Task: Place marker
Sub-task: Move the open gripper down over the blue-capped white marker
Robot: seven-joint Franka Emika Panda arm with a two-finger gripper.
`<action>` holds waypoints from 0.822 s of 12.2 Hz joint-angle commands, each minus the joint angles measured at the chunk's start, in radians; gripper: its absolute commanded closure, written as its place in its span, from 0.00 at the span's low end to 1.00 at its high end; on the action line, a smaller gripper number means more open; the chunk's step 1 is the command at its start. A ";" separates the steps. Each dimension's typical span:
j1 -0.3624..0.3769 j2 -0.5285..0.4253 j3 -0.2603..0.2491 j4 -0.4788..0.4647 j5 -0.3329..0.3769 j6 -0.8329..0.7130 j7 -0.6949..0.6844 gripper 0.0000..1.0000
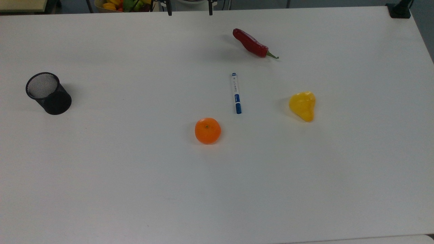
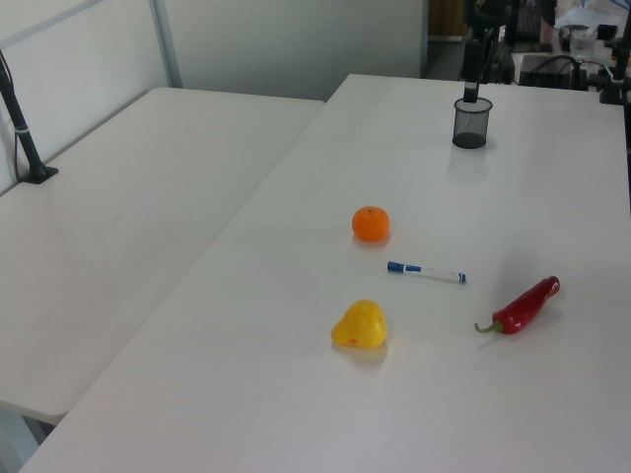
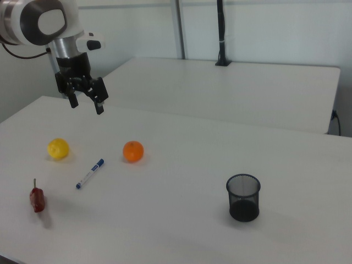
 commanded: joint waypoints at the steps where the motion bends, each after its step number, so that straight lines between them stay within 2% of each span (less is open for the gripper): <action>1: 0.026 -0.012 -0.023 -0.019 -0.013 0.025 -0.004 0.00; 10: 0.041 0.006 -0.022 -0.023 -0.013 0.040 -0.006 0.00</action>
